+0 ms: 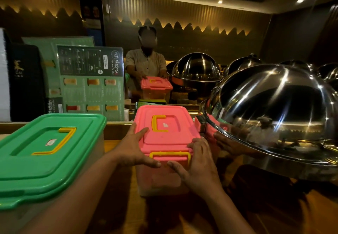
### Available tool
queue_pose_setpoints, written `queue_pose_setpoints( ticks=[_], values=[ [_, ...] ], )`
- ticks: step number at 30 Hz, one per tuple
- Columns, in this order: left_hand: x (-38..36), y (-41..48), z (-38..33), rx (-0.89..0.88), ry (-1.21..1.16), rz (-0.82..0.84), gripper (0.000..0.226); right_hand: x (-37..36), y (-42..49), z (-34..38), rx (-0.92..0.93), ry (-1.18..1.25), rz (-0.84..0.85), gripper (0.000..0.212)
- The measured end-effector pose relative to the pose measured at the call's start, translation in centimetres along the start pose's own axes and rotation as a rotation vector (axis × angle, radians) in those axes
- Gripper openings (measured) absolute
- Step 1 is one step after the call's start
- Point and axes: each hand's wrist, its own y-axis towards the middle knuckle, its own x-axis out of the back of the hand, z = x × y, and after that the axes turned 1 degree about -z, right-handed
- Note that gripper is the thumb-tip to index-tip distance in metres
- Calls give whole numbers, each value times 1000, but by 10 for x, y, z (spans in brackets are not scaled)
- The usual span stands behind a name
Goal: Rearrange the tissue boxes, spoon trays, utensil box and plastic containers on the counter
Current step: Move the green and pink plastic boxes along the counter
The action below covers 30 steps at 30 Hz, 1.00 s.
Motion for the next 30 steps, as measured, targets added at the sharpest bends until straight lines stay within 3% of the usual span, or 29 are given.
queue_pose_setpoints(
  ticks=[19, 30],
  values=[
    [-2, 3, 2, 37, -46, -17, 148, -3, 5, -5, 54, -27, 27, 80],
    [-1, -17, -14, 52, 70, -75, 133, 5, 11, -11, 83, -20, 56, 76]
  ],
)
